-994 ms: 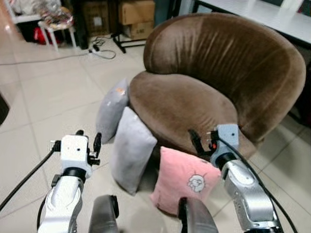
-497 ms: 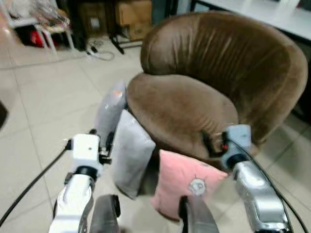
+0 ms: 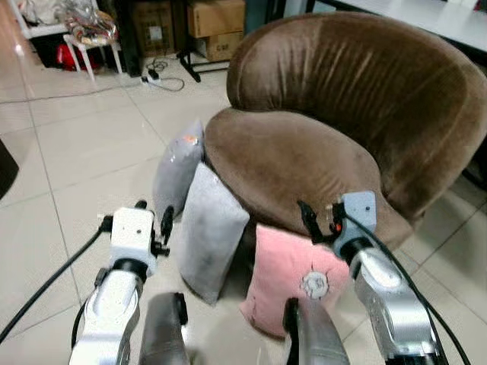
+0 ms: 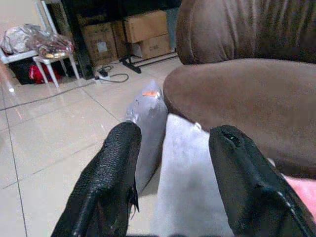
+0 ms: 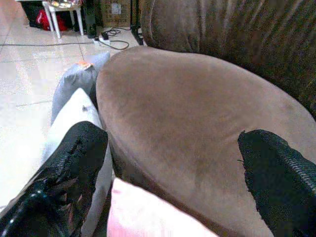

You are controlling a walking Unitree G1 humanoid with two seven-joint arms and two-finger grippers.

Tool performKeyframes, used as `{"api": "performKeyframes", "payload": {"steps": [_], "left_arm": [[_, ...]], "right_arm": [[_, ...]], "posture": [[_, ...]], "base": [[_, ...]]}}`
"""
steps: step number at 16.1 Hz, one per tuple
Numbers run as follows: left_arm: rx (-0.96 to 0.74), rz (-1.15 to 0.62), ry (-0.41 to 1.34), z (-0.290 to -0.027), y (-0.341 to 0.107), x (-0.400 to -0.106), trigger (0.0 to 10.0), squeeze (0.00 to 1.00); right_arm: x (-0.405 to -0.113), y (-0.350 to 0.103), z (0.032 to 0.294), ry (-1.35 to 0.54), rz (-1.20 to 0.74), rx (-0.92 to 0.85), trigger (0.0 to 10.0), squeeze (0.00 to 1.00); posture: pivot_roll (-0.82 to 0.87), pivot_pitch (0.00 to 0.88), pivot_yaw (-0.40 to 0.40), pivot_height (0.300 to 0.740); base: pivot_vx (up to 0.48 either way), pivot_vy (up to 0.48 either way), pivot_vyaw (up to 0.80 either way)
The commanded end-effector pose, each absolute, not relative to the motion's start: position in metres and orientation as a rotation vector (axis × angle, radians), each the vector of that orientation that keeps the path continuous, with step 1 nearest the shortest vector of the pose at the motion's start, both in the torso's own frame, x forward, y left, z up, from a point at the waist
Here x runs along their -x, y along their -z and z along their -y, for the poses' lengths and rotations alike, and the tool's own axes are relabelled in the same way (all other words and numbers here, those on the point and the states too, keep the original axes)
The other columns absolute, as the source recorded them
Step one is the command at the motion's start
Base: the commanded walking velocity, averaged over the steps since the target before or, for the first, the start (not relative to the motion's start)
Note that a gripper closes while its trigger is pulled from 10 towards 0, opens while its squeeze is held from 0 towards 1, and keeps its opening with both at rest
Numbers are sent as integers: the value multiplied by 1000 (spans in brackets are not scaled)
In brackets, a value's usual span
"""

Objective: Move the pillow to the sofa from floor

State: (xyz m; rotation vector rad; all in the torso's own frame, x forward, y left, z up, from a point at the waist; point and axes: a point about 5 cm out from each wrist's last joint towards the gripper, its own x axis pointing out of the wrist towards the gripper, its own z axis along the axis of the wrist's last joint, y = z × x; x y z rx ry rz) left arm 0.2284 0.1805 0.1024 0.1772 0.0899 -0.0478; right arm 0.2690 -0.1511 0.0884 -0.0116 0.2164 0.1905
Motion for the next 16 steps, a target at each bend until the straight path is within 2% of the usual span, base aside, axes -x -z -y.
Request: {"api": "performKeyframes", "payload": {"steps": [1,8,11,12,13,16], "left_arm": [[-180,-89,72,-177,-101,-229,10000,0],[-182,-88,82,-177,-100,-229,10000,0],[-186,-87,85,-178,-101,-228,10000,0],[-194,-85,96,-179,-102,-229,10000,0],[-198,-86,106,-180,-102,-229,10000,0],[-208,-96,153,-180,-101,-229,10000,0]], "right_arm": [[-271,-89,156,-190,-219,26,10000,0],[-274,-84,151,-242,-244,57,10000,0],[-277,-83,144,-292,-255,57,10000,0],[-281,-84,140,-319,-249,46,10000,255],[-284,-85,138,-336,-245,43,10000,1000],[-301,-83,135,-389,-282,123,10000,1000]], "posture": [[-17,0,-75,505],[4,0,-97,440],[14,0,-106,430],[17,0,-106,430],[17,0,-105,430],[15,0,-93,430]], "base": [[0,0,0],[0,0,0],[0,0,0],[0,0,0],[0,0,0],[0,0,0]]}}
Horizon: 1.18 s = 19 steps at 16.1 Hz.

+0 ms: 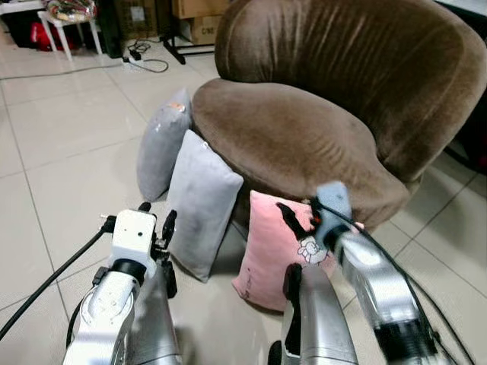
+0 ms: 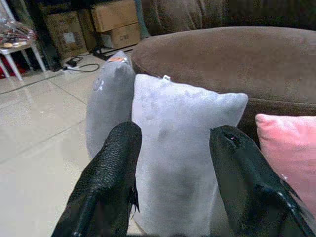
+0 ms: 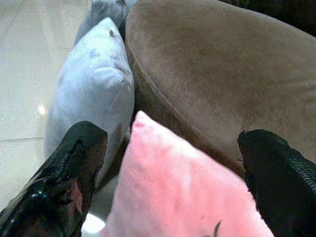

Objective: Move the pillow to the sofa from floor

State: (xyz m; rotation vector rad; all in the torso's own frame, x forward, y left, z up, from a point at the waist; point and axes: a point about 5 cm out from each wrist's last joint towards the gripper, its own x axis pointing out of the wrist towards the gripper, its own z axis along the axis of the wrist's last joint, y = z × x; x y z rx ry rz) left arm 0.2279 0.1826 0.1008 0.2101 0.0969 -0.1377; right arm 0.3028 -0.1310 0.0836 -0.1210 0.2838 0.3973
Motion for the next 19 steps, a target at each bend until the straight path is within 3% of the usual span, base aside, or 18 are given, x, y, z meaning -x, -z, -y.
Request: {"api": "performKeyframes", "payload": {"steps": [1,5,6,7,15,17,19], "left_arm": [[-217,-100,214,-177,-101,-228,10000,0],[-251,-85,366,-173,-114,-229,10000,0],[-256,-85,389,-173,-117,-229,10000,0],[-259,-88,410,-171,-118,-229,10000,0],[-290,-203,556,-175,-117,-200,10000,0],[-291,-232,571,-177,-120,-187,10000,0],[-301,-256,578,-181,-121,-177,10000,0]], "right_arm": [[-317,-81,132,-431,-321,225,10000,1000],[-355,-83,138,-314,-375,362,10000,1000],[-361,-86,143,-242,-372,306,10000,537],[-364,-86,146,-206,-375,284,10000,0],[-367,-79,149,-65,-409,106,10000,0],[-367,-79,155,17,-373,132,10000,0],[-367,-79,158,64,-350,279,10000,0]], "posture": [[17,0,-77,430],[40,0,-53,430],[47,0,-46,430],[46,15,-38,430],[90,192,28,430],[105,226,37,430],[118,243,38,430]], "base": [[0,0,0],[0,0,0],[0,0,0],[0,0,0],[0,0,0],[0,0,0],[0,0,0]]}}
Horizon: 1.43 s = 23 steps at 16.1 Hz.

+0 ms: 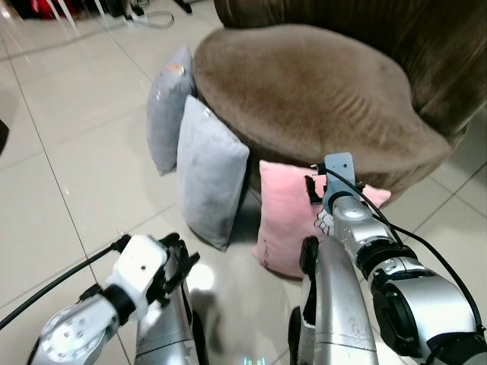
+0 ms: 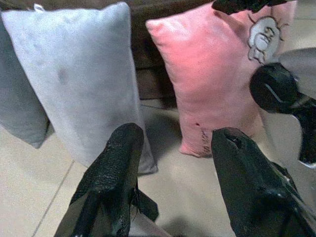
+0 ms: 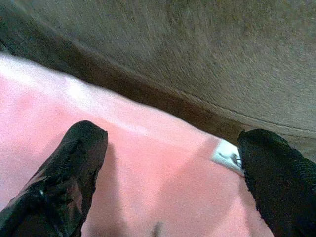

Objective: Move the pillow to the sofa from floor

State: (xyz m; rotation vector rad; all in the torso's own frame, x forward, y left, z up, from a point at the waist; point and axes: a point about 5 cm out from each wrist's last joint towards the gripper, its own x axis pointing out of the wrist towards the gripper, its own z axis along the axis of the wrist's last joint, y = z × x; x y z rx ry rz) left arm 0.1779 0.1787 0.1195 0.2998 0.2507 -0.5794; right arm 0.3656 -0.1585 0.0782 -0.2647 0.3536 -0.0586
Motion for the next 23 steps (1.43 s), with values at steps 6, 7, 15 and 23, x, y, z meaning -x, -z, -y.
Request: {"api": "performKeyframes", "payload": {"steps": [6,7,15,23], "left_arm": [[-300,-298,588,-181,-122,-165,10000,0],[-297,-304,592,-180,-122,-164,10000,0],[-287,-310,616,-176,-123,-163,10000,0],[-272,-313,633,-172,-122,-161,10000,0]], "right_arm": [[-346,-43,146,-87,-577,475,10000,0],[-342,-39,143,-125,-606,465,10000,0],[-342,-38,138,-178,-615,456,0,0],[-344,-41,137,-181,-600,452,0,0]], "posture": [[120,259,30,430],[120,259,30,430],[118,250,27,430],[114,242,19,430]], "base": [[0,0,0],[0,0,0],[0,0,0],[0,0,0]]}}
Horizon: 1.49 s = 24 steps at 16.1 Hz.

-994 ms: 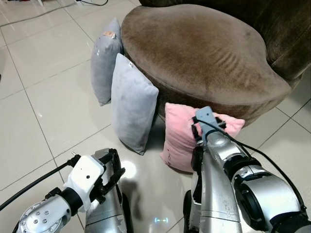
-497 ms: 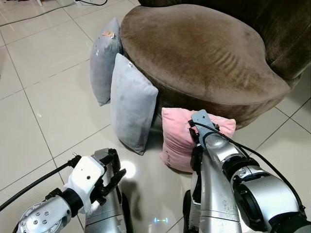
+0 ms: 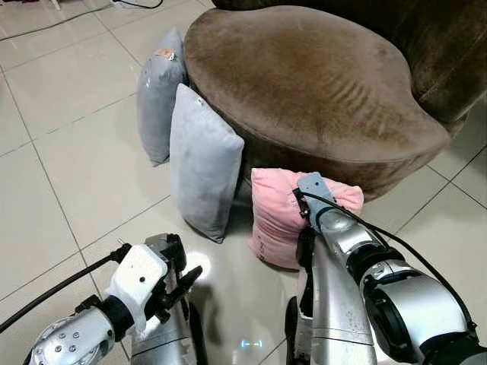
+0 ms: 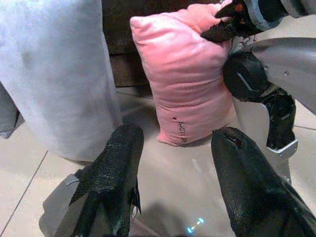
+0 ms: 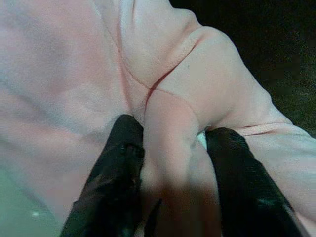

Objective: Move the pillow to the sofa from floor

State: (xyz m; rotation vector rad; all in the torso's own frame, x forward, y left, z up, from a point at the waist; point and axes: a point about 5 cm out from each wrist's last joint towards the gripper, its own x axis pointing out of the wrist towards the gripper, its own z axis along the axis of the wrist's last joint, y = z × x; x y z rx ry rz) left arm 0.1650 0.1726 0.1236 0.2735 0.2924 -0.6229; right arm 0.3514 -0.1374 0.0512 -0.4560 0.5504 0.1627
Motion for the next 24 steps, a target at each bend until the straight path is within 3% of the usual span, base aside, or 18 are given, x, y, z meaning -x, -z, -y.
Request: {"api": "performKeyframes", "payload": {"steps": [1,8,13,17,18,24], "left_arm": [[-272,-314,635,-172,-122,-161,10000,0],[-274,-309,633,-171,-121,-166,10000,0],[-260,-311,528,-181,-122,-163,10000,0],[-270,-257,479,-180,-120,-178,10000,0],[-274,-221,439,-181,-120,-188,10000,0],[-245,-83,320,-173,-127,-228,10000,0]], "right_arm": [[-344,-41,137,-181,-599,451,0,0],[-342,-38,134,-194,-602,445,0,0],[-338,-35,123,-238,-578,415,0,0],[-354,-61,111,-213,-388,251,0,0],[-362,-79,110,-189,-285,124,0,0],[-356,-141,115,-247,79,-73,0,0]], "posture": [[113,240,19,430],[110,214,22,430],[87,160,23,430],[55,69,12,430],[41,2,1,430],[-51,0,37,430]], "base": [[0,0,0],[0,0,0],[0,0,0],[0,0,0],[0,0,0],[0,0,0]]}}
